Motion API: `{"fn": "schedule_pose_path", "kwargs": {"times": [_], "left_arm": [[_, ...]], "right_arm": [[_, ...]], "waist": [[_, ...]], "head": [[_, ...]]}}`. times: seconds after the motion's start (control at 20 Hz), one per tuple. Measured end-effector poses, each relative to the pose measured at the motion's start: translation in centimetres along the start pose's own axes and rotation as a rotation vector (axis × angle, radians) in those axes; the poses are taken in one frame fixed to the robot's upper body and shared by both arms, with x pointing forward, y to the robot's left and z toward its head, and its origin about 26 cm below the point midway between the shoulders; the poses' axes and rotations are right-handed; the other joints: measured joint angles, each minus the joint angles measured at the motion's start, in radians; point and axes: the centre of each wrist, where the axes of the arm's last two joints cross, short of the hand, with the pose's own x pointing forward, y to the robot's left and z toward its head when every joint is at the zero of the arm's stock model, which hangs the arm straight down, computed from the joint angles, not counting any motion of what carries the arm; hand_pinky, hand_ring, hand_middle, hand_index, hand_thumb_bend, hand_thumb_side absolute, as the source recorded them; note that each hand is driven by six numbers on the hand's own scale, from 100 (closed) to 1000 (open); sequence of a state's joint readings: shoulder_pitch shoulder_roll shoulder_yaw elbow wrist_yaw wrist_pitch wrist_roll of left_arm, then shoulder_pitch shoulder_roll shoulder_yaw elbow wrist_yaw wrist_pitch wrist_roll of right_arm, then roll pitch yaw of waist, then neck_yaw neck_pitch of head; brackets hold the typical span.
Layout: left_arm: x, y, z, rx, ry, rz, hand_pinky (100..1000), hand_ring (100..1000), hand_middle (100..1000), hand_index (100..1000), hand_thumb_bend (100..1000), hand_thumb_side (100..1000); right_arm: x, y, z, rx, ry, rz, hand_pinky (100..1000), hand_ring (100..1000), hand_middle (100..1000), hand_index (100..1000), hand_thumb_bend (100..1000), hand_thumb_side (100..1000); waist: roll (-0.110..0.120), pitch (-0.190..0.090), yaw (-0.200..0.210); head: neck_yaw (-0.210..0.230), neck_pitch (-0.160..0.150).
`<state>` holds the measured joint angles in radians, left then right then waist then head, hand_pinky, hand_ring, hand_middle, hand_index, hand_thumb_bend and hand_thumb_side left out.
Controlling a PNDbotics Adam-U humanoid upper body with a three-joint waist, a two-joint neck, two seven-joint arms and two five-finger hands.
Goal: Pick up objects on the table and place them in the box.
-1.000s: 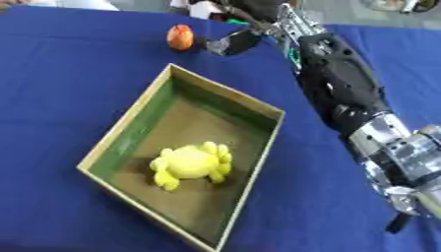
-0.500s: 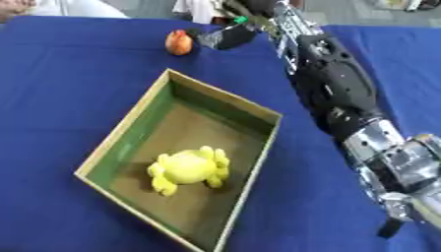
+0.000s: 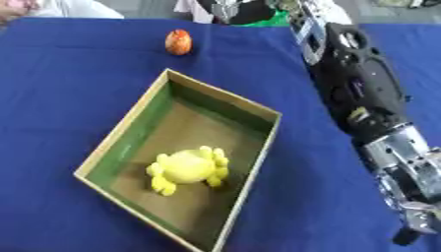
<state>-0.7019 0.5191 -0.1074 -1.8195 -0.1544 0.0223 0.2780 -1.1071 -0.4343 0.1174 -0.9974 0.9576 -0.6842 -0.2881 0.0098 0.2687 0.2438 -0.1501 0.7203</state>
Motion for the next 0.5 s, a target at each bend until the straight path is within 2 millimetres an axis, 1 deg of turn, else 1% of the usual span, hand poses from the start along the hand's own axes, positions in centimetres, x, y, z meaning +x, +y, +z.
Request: {"fn": "schedule_pose_path", "kwargs": {"times": [0.25,0.4,0.5], "left_arm": [[-0.4,-0.8,-3.0,-0.110,0.007,-0.127,745,804,810,878,418,743],[-0.9,-1.7,-4.4,-0.190,0.016,-0.201,755,808,812,882,417,762],[-1.5,-2.4,-5.0,-0.249,0.027,-0.247,761,810,813,876,429,753]], "right_arm": [[0.1,-1.7,-0.2,-0.098,0.031,0.001,766,786,806,847,346,627],[0.0,-2.8,-0.1,-0.160,0.058,0.007,765,786,804,846,364,618],[-0.1,-3.6,0.3,-0.197,0.080,0.014,762,783,803,846,373,606]], "waist": [[-0.007,0.002,-0.013],[-0.007,0.002,-0.037],[-0.008,0.002,-0.054]], "head": [[0.009,0.000],[0.016,0.000],[0.018,0.000]]}}
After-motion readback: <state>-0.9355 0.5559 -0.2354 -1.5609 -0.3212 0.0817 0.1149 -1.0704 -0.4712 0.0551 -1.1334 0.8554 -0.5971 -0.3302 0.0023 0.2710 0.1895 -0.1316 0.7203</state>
